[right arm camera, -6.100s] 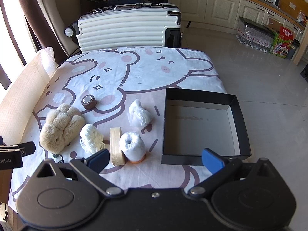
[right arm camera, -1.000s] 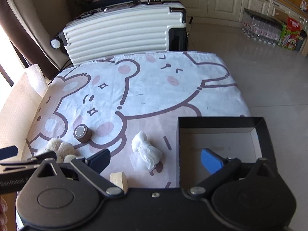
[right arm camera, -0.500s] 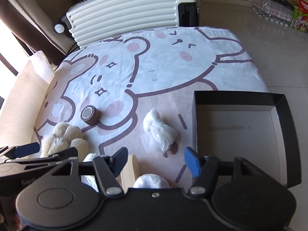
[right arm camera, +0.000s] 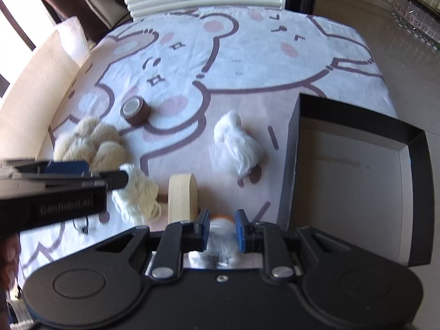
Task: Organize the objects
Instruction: 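Grasp the white yarn ball with the left tool while the right tool grasps the orange-capped plastic roll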
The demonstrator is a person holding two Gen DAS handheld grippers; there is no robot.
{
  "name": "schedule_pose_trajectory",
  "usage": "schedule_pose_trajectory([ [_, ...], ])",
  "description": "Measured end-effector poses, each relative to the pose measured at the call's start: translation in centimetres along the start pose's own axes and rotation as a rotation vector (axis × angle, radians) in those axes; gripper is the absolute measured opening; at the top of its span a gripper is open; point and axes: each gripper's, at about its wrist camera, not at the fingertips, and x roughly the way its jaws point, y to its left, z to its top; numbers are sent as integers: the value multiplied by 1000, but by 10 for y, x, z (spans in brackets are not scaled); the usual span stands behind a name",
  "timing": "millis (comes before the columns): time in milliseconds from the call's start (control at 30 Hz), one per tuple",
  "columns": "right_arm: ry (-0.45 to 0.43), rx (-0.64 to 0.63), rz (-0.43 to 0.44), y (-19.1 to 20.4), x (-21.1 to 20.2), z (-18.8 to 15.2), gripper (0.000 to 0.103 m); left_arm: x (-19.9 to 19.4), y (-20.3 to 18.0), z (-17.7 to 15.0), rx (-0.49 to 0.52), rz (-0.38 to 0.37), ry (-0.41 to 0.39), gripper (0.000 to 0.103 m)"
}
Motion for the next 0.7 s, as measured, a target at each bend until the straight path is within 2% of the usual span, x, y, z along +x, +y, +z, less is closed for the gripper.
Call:
schedule_pose_trajectory([
  [200,53,-14,-29,-9,5,-15,22,9,-2,-1,-3,19,38,56],
  [333,61,-29,-4,-11,2,-20,25,14,0,-2,-26,6,66,55],
  [433,77,-110,19,-4,2,-25,29,19,1,-4,-54,-16,91,55],
  [633,147,-267,-16,9,14,-39,33,29,2,-7,-110,-37,138,51],
  [700,159,-287,-17,10,18,-41,38,33,2,-8,-126,-35,149,51],
])
